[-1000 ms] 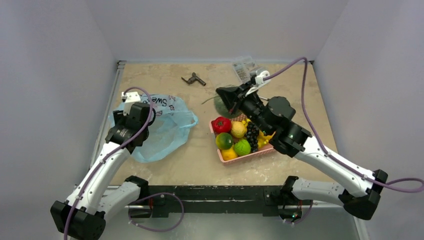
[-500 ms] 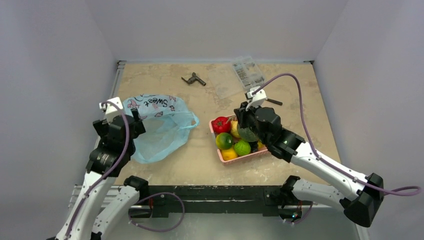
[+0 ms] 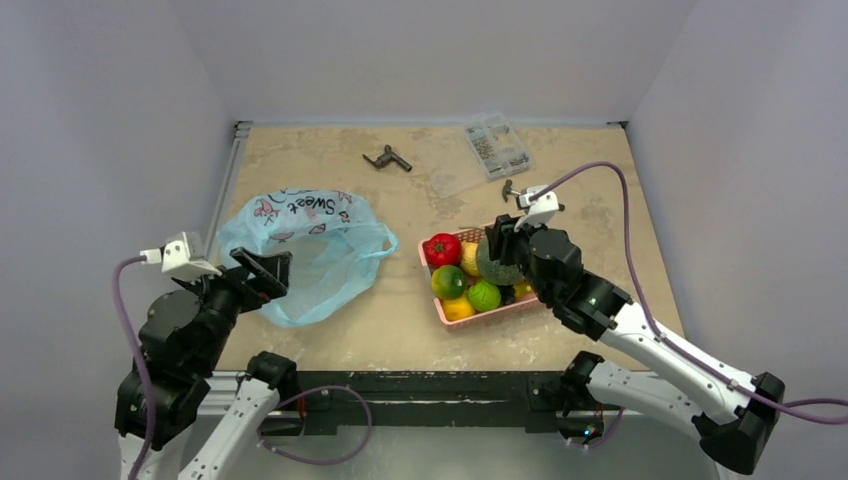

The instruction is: Take the fake fruits out of the plastic bag

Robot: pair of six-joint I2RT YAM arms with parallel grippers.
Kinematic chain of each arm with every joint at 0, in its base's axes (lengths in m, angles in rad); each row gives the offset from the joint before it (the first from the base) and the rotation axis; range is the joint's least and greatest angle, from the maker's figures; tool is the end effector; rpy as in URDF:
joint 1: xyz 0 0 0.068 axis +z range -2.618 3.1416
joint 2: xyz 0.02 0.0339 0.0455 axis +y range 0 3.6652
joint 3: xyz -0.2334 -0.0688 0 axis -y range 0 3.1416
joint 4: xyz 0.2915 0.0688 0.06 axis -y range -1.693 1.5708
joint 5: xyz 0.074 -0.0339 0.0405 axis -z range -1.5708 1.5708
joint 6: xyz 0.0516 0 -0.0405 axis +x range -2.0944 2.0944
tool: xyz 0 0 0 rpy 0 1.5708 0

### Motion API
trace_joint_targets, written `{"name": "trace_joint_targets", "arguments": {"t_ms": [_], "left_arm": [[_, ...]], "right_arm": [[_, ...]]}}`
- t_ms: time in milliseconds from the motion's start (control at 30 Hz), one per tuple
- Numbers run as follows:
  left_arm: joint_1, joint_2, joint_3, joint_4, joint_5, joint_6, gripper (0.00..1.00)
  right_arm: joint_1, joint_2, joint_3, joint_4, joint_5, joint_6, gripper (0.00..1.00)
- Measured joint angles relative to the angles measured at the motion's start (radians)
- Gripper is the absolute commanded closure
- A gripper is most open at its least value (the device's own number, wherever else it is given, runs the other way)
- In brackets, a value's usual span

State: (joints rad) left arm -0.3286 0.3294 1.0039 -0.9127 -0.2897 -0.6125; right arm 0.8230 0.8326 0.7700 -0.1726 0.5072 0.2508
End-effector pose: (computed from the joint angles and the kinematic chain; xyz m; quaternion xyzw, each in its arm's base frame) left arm 0.1082 -0.0213 0.3888 -0.1984 0.7574 -0.1761 0.5966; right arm 0.2043 0.1834 0.3000 -0.0655 0.7730 0.1373 0.6159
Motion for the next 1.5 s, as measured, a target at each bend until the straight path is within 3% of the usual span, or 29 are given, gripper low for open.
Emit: {"name": "trace_joint_targets", "arguments": {"t_ms": [333,567,1000,1500], "left_arm": [[0.000,0.077,0.212,-0.092,0.314,-0.058,0.00],[0.000,0.145,0.362,-0.193,0.279,0.008,0.00],[0.000,0.099,0.681,-0.231,0.147,0.108,0.00],[0.000,0.065,0.653,-0.235,0.130,0.126,0.00]], "right_arm": [[0.000,0.071,0.013,-0.066,0.007,0.005,0.16],[0.000,-0.010,0.138,-0.166,0.036,0.026,0.01],[0.000,-0.332,0.378,-0.289,0.211,-0.019,0.01],[0.000,-0.412,0.449,-0.321,0.336,-0.041,0.01]]}}
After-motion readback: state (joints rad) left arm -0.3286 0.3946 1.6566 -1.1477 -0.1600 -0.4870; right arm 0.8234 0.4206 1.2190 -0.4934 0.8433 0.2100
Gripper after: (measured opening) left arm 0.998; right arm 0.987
